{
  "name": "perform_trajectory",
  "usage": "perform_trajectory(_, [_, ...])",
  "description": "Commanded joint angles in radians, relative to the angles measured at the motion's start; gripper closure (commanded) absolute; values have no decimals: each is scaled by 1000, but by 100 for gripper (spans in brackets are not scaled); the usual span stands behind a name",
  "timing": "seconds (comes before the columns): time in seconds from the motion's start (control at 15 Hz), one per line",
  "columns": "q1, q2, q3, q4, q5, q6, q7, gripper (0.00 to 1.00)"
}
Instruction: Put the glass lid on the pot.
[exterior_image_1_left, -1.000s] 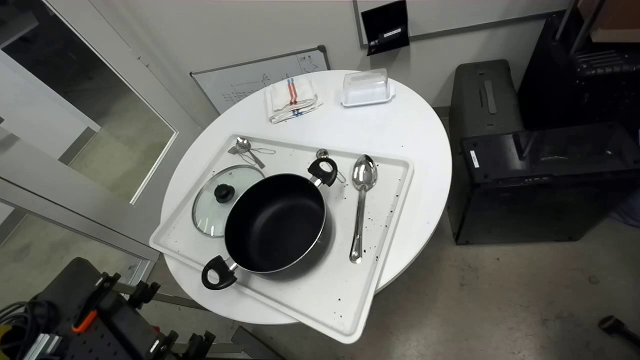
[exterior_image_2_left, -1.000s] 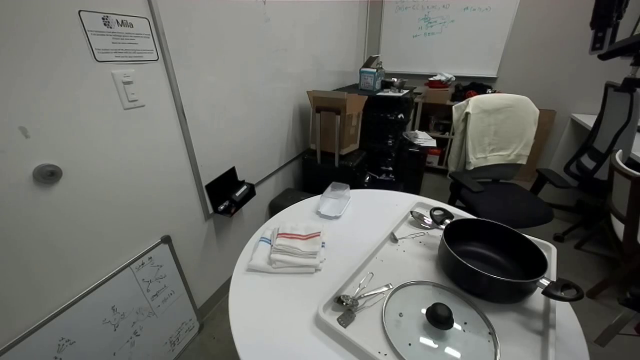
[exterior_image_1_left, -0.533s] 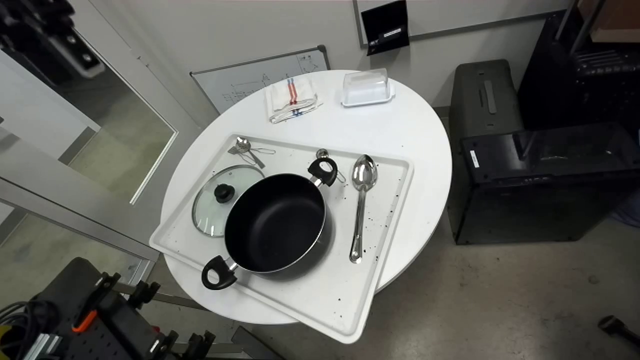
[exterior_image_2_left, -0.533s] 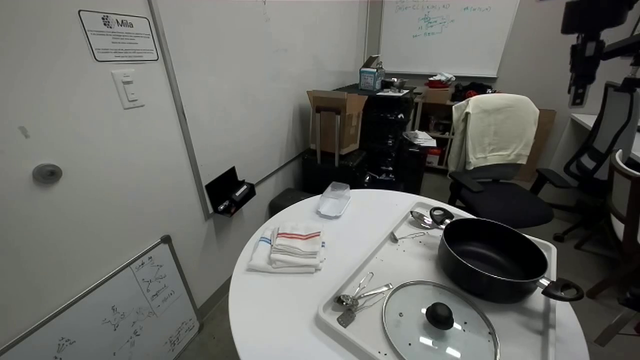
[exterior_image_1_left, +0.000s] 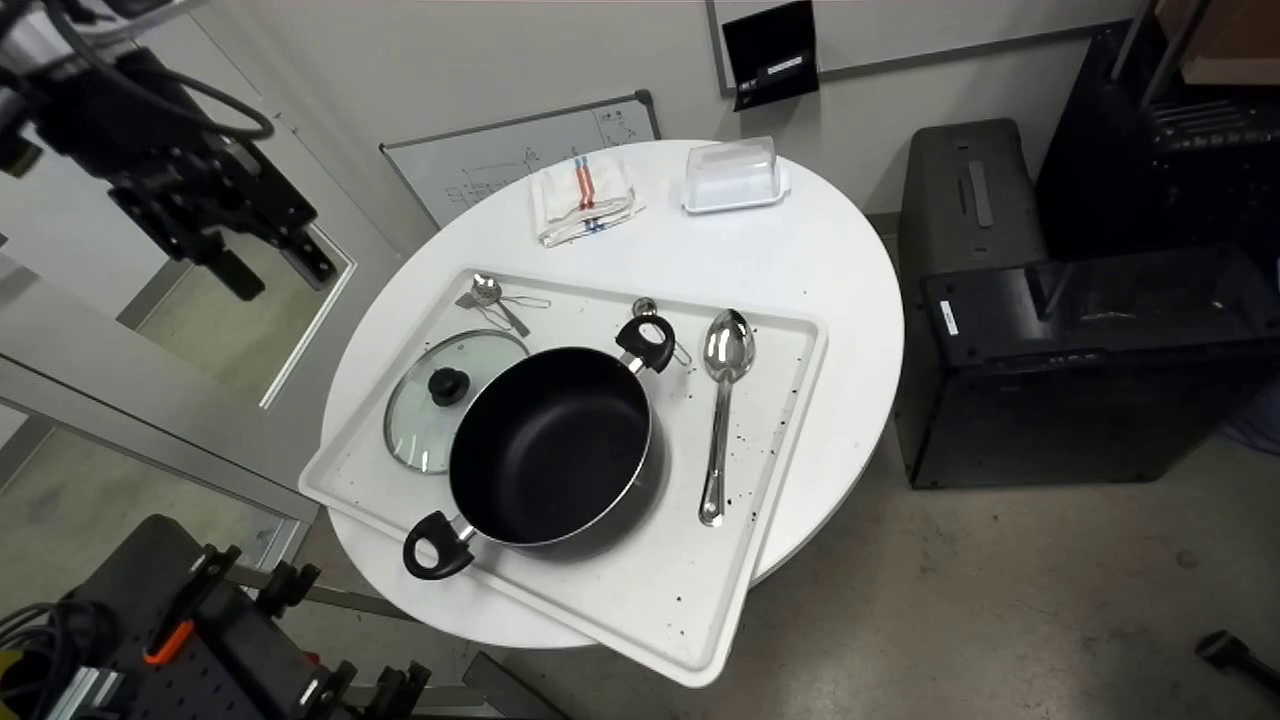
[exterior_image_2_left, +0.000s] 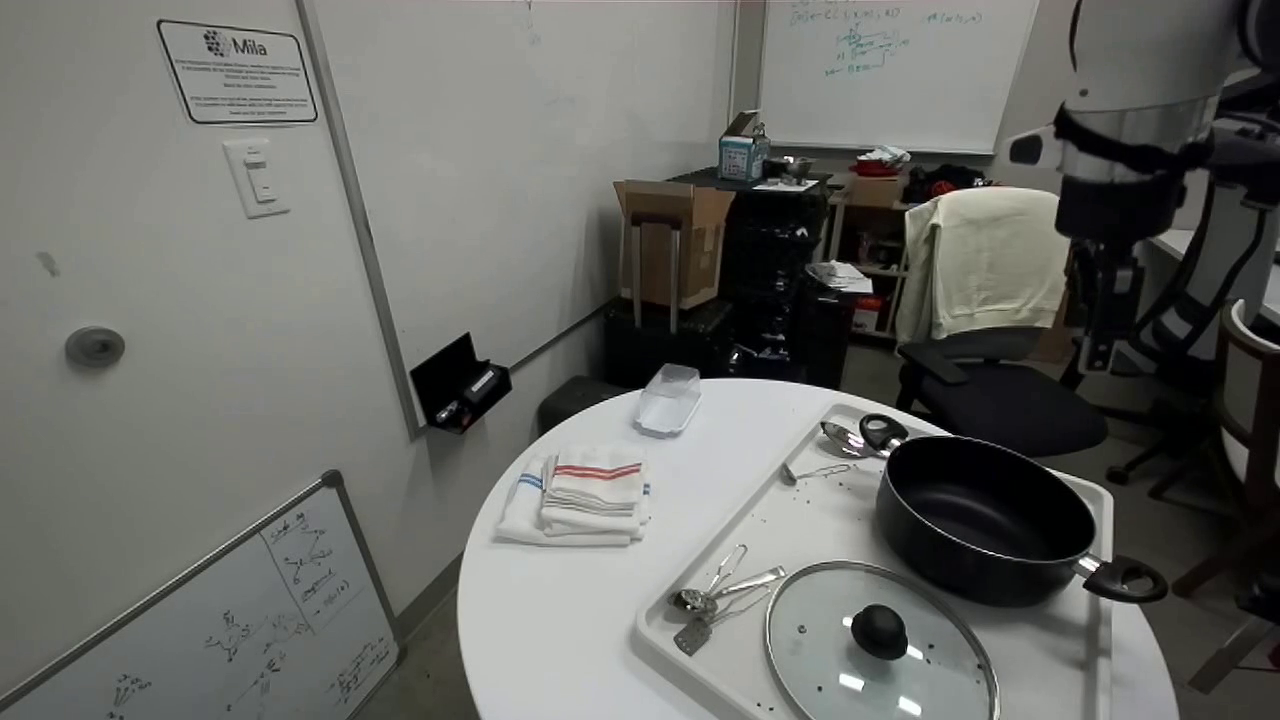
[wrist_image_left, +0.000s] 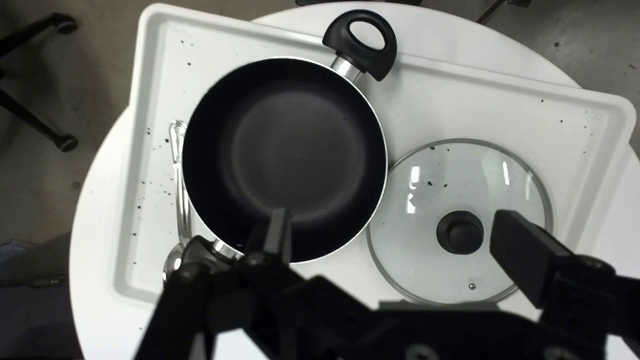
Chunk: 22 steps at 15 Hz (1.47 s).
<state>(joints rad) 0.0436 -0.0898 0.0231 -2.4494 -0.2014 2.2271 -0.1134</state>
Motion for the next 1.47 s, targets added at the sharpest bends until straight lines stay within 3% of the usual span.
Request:
perform_trajectory(0.0, [16, 128, 26, -23, -25, 171, -9, 0])
perform_trajectory(0.27, [39, 288, 46, -9, -80, 347, 7, 0])
perform_trajectory(0.53, [87, 437, 30, 32, -171, 452, 38, 0])
perform_trajectory(1.0, [217, 641, -39, 139, -301, 522, 98, 0])
perform_trajectory(1.4, [285, 777, -61, 224, -302, 587, 83, 0])
